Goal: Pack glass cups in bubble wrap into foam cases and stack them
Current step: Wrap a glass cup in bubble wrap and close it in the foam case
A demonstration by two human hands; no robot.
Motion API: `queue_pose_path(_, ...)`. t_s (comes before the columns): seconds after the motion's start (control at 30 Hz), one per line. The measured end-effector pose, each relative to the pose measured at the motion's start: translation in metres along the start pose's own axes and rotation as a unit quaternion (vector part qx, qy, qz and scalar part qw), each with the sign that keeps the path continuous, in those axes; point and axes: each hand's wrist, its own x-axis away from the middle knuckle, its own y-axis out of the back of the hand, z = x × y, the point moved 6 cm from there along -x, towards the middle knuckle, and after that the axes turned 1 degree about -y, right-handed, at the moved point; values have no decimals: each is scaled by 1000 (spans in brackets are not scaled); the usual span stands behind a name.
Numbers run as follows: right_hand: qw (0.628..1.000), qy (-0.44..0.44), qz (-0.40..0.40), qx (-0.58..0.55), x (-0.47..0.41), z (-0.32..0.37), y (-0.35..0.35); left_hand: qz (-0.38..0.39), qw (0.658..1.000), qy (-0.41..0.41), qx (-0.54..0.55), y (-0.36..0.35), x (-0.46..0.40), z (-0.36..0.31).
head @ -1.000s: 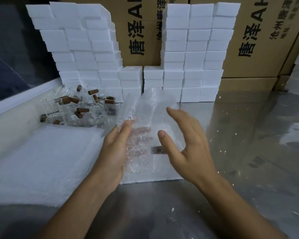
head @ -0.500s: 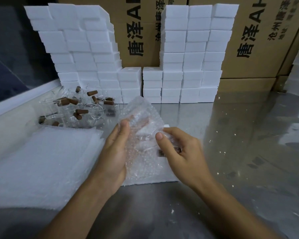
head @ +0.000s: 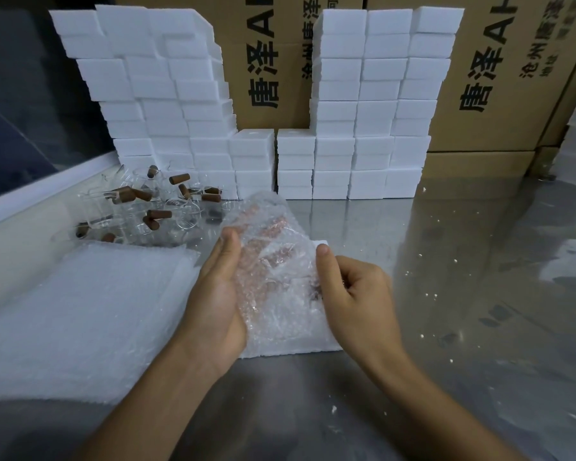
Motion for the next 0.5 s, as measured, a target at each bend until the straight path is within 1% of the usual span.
queue_pose_path(0.1,1000,-8,-7,-18,-3,-1,3,4,1000,-17,-2,2,-1,-2)
queue_pose_path(0.2,1000,-4,-23,-13,-6,-5,11,-16,998,-49,-36,12,-7,-14)
queue_pose_path(0.27,999,19,-31,5,-9,-4,17,-31,997,-38,-52,22,-11,-20)
queue_pose_path(0.37,996,64,-47,30,-9,0,21,-31,998,-15,-45,29,-14,-23)
queue_pose_path(0.5,992,105,-51,43,-7,7,20,9,1000,-21,-20,27,-14,-23)
